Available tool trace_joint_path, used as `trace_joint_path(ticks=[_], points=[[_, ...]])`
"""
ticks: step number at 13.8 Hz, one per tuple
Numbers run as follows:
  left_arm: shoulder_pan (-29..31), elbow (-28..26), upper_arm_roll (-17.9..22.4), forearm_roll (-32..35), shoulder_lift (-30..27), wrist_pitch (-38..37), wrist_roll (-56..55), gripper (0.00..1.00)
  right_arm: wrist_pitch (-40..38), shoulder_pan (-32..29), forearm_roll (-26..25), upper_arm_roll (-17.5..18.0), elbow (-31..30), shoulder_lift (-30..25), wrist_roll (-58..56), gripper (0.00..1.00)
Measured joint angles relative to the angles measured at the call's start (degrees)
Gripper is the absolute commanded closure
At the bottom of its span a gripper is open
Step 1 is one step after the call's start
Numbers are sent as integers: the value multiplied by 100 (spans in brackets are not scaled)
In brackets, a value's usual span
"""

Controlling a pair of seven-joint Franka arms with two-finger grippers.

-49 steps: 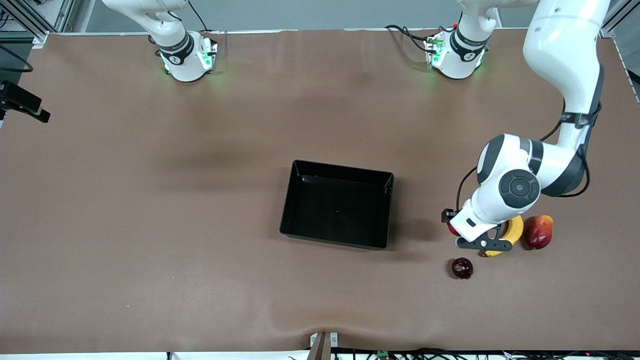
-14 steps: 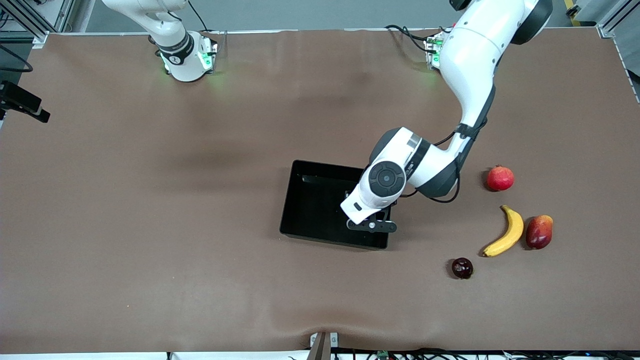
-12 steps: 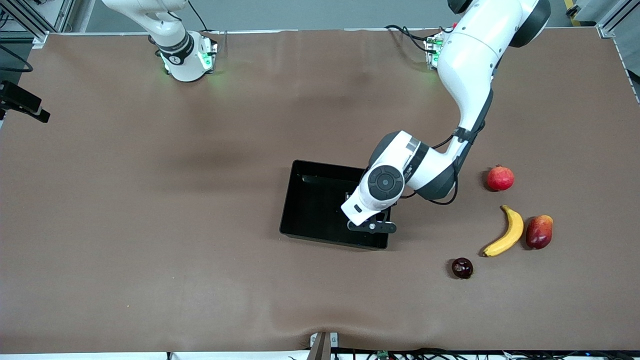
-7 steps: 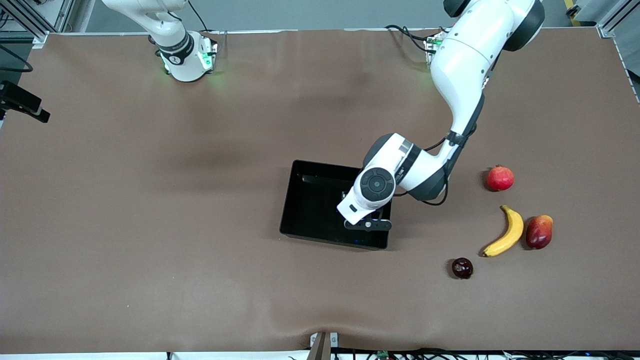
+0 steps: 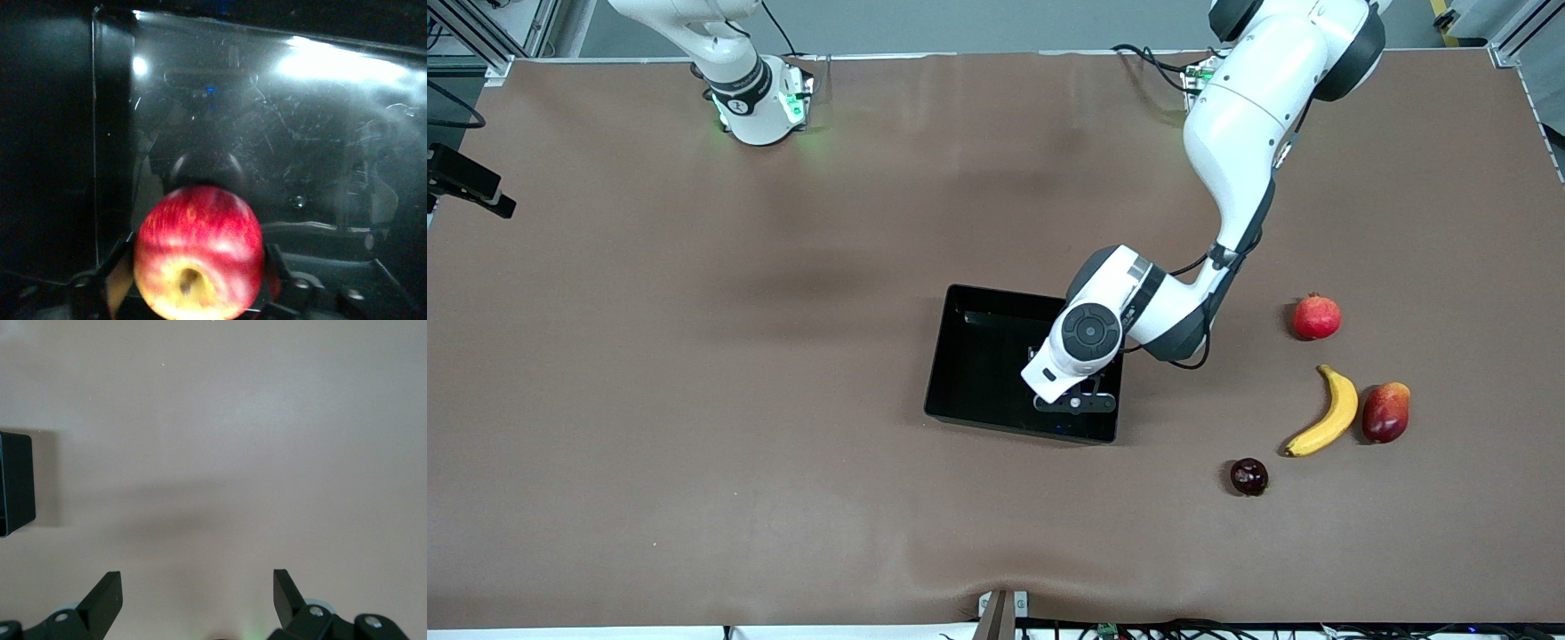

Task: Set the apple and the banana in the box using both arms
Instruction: 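Carry the red apple with the left gripper over the black tray, then open the left gripper to drop the apple into the tray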

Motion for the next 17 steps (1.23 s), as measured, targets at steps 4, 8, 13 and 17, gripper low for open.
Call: trace_joint_path(ticks=[4, 8, 13, 17], points=[[8, 179, 3, 139, -216, -3, -6, 0, 0, 0, 0, 0, 0, 0, 0, 0], [213, 268, 56, 181, -980, -323, -8, 0, 0, 0, 0, 0, 1, 0, 0, 0], [1224, 270, 71, 198, -2077, -1038, 10, 0, 0, 0, 0, 0, 1, 0, 0, 0], [2020, 227, 60, 198, -2479, -1518, 373, 0, 0, 0, 0, 0, 2, 0, 0, 0]])
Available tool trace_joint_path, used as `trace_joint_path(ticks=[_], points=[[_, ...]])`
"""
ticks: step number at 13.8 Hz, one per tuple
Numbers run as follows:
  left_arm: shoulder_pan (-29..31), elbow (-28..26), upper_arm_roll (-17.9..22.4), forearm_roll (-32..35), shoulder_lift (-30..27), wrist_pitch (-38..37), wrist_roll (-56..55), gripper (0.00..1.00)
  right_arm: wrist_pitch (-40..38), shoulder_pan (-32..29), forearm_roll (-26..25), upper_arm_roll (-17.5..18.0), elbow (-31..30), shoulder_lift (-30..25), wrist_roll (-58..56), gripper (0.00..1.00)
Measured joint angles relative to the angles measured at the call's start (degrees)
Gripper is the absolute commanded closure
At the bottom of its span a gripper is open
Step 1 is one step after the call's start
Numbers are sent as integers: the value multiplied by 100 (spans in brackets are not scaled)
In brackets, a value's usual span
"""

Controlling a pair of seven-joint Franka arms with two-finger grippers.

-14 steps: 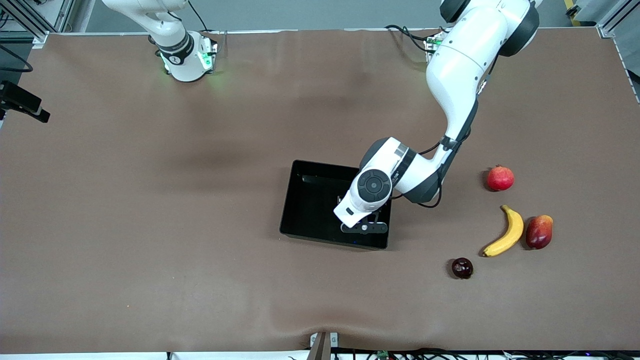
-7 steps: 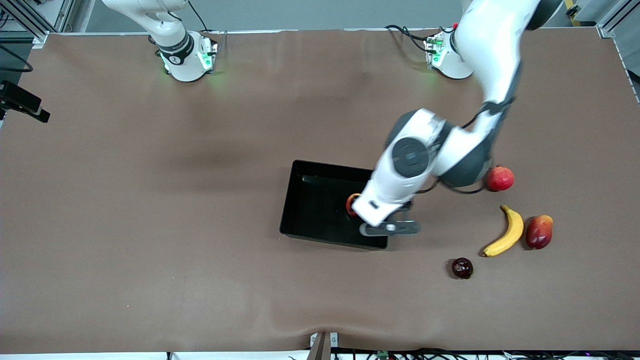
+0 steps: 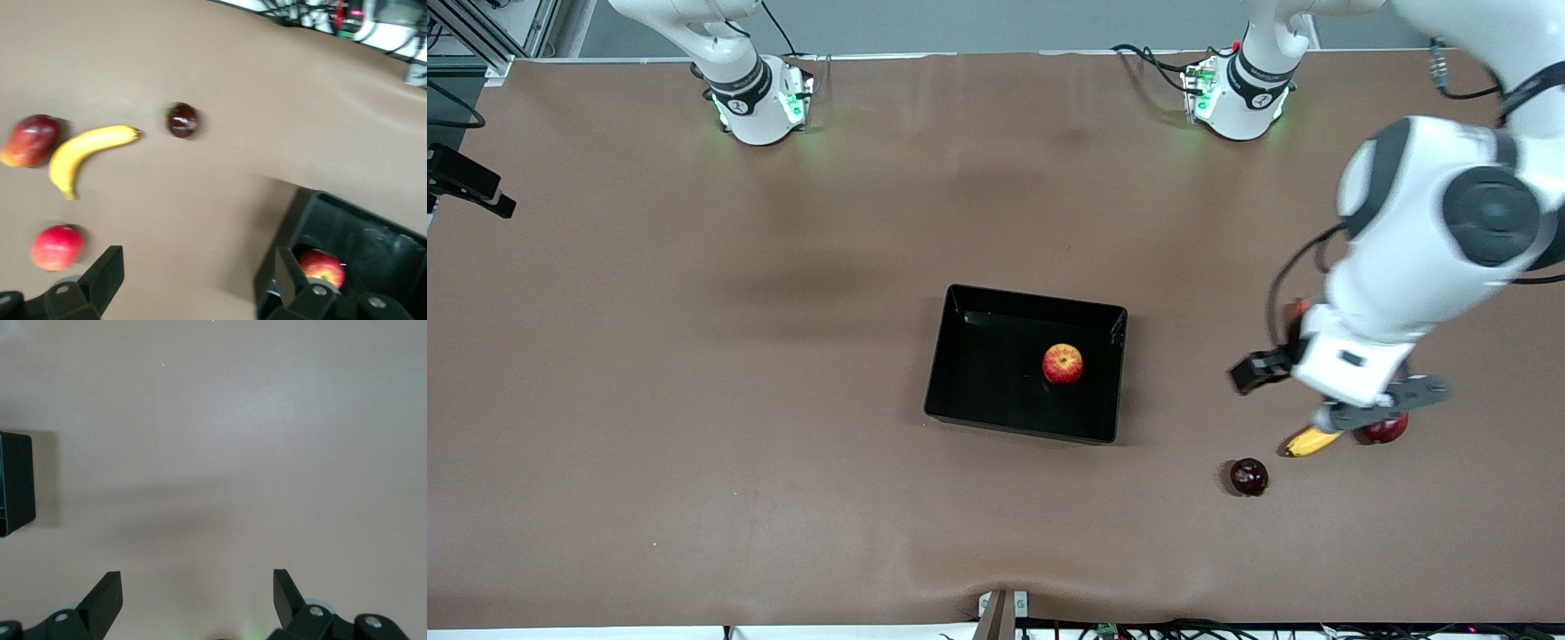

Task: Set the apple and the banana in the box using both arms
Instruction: 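Open the left gripper to drop the apple into the tray, then move the left gripper to the yellow banana and grasp its stem end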

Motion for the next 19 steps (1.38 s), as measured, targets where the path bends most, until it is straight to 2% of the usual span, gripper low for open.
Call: trace_joint_path(ticks=[2, 9, 12, 15, 17, 19], points=[[229, -89, 0, 0, 4, -125, 336, 0, 0, 0, 0, 0, 0, 0, 0, 0], [476, -314, 16, 7, 148, -104, 619, 0, 0, -1, 0, -2, 0, 0, 0, 0], [723, -382, 23, 142, 620, 300, 1093, 0, 0, -1, 0, -1, 1, 0, 0, 0], [867, -402, 24, 858, 1092, 525, 1999, 0, 0, -1, 0, -2, 1, 0, 0, 0], [1104, -538, 30, 979, 1171, 789, 2768, 0, 0, -2, 0, -3, 2, 0, 0, 0], [1455, -895, 27, 985, 1198, 1365, 3471, 0, 0, -2, 0, -3, 2, 0, 0, 0]])
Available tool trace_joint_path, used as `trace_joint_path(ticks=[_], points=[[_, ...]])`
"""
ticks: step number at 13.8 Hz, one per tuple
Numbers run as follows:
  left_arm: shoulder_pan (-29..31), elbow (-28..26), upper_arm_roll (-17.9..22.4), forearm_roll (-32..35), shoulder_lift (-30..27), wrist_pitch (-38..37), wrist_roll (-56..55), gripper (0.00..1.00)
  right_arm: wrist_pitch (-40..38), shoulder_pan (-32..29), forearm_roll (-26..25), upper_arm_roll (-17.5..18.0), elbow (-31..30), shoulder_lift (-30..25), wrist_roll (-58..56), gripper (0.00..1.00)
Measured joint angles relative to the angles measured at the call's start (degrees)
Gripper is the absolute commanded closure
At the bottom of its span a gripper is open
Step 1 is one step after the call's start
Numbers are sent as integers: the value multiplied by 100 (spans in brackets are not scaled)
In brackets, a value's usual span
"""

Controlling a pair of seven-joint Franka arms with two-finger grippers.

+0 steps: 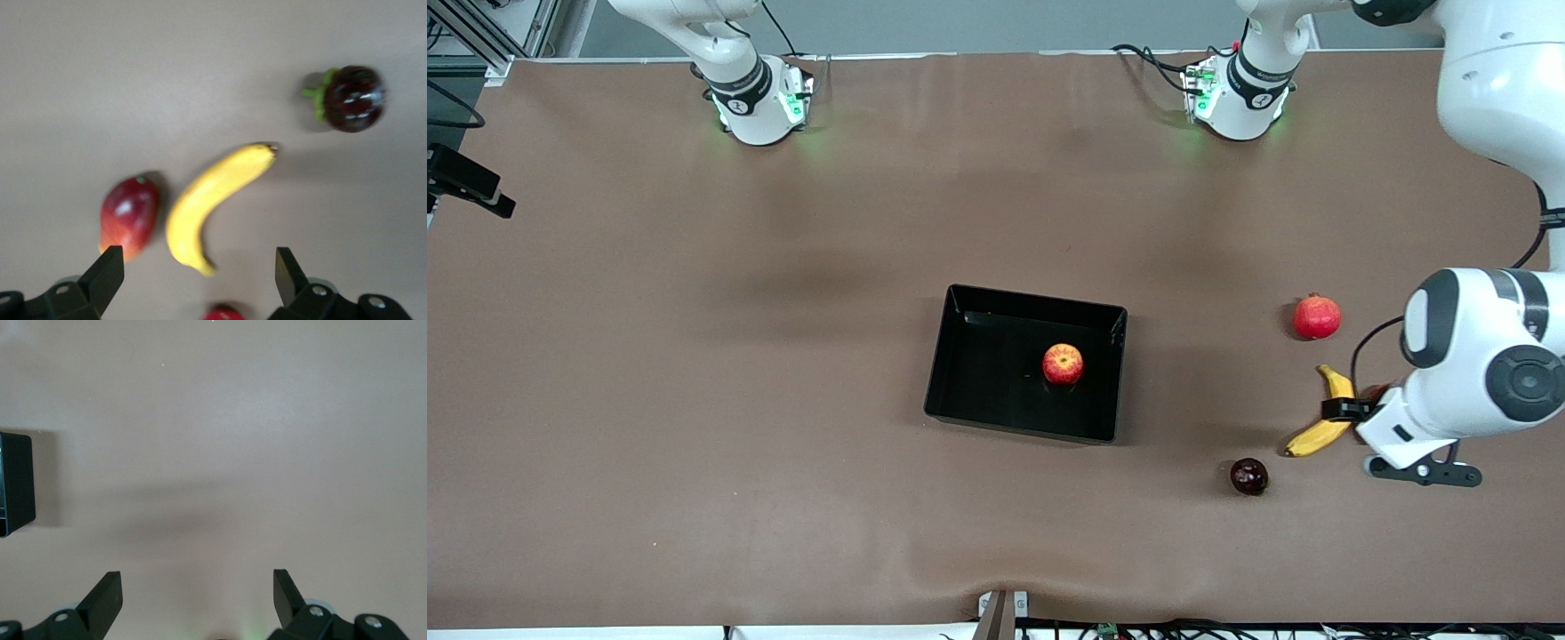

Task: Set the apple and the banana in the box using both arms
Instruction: 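Move the left gripper to the yellow banana and grasp its stem end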

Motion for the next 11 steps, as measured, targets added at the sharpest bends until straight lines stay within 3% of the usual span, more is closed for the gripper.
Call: trace_joint_path(ticks=[4, 8, 9, 11], points=[[304, -810, -19, 0, 157, 1082, 889, 0, 0, -1, 0, -3, 0, 0, 0, 0], [267, -930, -51, 0, 296, 1150, 1530, 1, 0, -3, 0, -5, 1, 0, 0, 0], [273, -931, -51, 0, 330, 1166, 1698, 8, 1, -4, 0, -9, 3, 0, 0, 0], [287, -939, -48, 0, 428, 1317, 2008, 12, 2, -7, 0, -13, 13, 0, 0, 0]])
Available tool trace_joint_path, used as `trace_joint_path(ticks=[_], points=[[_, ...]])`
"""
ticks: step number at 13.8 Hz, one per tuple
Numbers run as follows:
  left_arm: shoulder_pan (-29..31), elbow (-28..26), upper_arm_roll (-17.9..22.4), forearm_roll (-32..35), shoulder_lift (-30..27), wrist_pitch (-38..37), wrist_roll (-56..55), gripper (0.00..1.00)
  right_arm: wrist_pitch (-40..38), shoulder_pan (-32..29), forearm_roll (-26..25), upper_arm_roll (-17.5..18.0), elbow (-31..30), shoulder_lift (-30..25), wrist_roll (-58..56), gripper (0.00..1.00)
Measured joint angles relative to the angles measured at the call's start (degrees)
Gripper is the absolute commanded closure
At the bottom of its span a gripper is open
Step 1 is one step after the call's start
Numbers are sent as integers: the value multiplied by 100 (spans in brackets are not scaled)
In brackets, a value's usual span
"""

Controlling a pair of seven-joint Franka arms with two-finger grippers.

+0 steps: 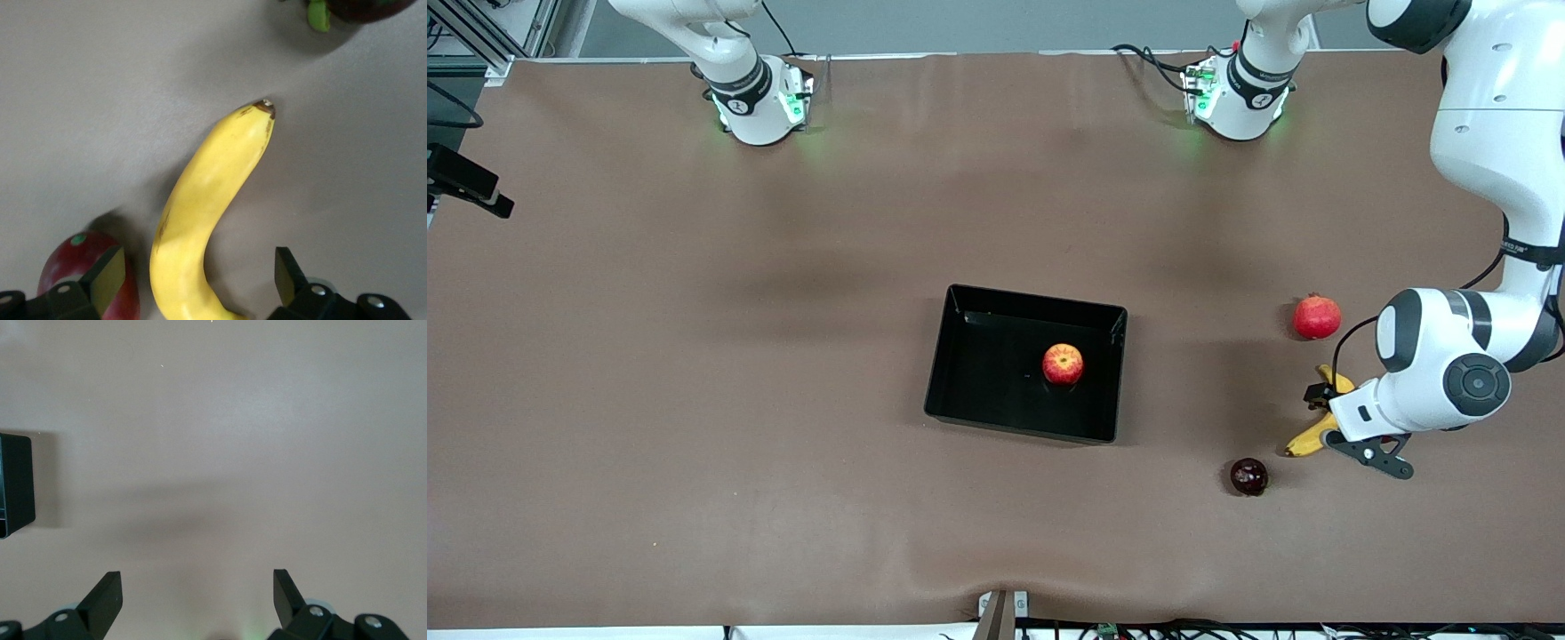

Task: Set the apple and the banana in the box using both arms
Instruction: 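Move the left gripper to the yellow banana and grasp its stem end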

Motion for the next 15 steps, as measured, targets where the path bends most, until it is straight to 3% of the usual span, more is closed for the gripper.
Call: trace_joint_path(ticks=[6, 8, 10, 12, 15], points=[[59, -5, 9, 0, 286, 436, 571, 34, 2, -1, 0, -2, 10, 0, 0, 0], [59, -5, 9, 0, 308, 483, 665, 57, 3, -1, 0, -2, 11, 0, 0, 0], [59, -5, 9, 1, 328, 492, 708, 86, 3, -2, 0, -2, 12, 0, 0, 0], [52, 6, 4, 7, 327, 513, 723, 97, 3, -2, 0, -2, 12, 0, 0, 0], [28, 81, -41, 23, 300, 548, 950, 100, 4, -3, 0, -3, 13, 0, 0, 0]])
